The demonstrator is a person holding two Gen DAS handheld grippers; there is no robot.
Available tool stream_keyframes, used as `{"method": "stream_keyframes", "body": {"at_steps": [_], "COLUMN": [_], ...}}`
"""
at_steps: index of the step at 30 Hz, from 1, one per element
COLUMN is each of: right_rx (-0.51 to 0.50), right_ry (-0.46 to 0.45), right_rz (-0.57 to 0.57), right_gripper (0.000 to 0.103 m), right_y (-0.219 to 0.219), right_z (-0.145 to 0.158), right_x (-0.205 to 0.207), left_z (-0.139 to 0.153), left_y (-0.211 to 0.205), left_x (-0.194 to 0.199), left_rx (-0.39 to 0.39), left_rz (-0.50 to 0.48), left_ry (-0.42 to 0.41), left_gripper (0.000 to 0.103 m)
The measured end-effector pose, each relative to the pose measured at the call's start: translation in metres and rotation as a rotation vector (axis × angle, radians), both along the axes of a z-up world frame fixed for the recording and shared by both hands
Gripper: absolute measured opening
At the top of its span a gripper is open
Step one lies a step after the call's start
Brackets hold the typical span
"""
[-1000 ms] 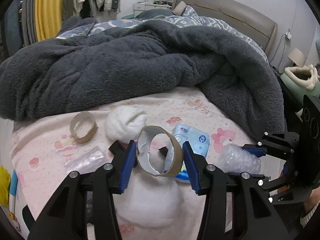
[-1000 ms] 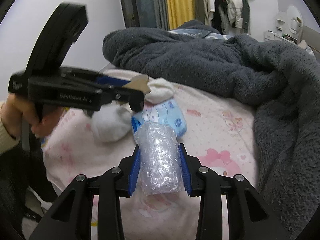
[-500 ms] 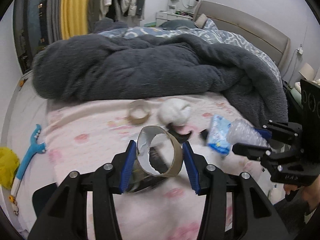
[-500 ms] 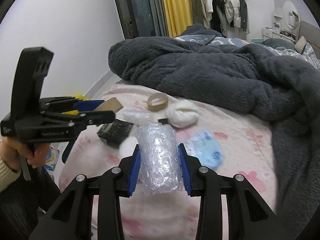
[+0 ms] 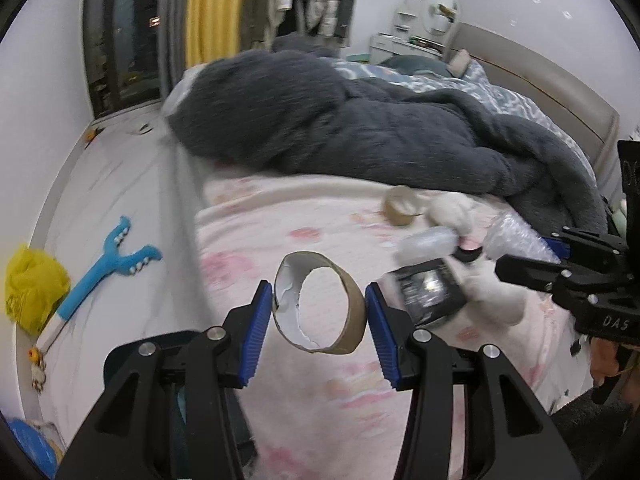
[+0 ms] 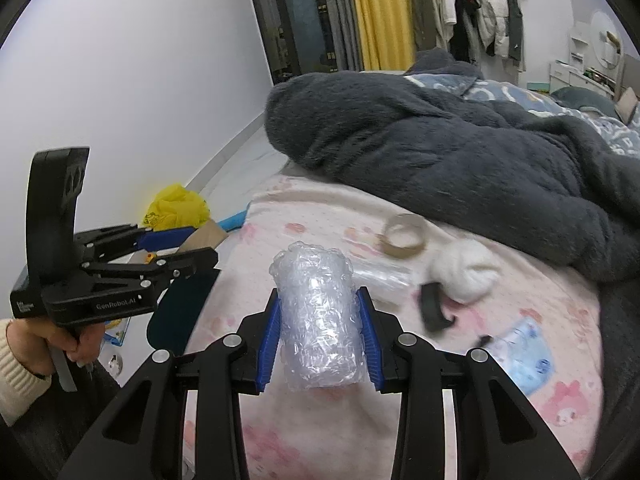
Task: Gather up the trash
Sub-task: 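Lift the bubble-wrap bag with the right tool while the left tool grasps the brown tape roll, then carry both items over the green bin and open both tools to drop them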
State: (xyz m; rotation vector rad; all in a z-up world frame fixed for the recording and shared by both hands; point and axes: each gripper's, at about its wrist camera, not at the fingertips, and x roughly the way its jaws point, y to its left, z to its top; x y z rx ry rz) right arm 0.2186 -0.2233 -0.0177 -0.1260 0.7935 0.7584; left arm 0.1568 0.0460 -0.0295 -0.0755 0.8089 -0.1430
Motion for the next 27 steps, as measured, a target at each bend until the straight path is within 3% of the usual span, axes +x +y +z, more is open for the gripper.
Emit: {"method": "stream_keyframes", "body": {"at_steps": [14,27], "right_rx": [-0.020,-0.037], "right_ry": [0.015,0.094], "right_rz": [0.096,0.196], "right_gripper": [0.037,0.037], "right_y": [0.096,0.189], "right_z": [0.004,-0.019], "right_x": [-0.016,-0.031], "left_z": [-0.040,-0.100], "left_y": [0.077,0.160], "left_x": [-0.024,-0.042], "left_rx": [0.010,-0.008], "left_rz": [0.115,0.227], "left_ry": [0.082,0.250], "left_gripper": [0.051,0.051]}}
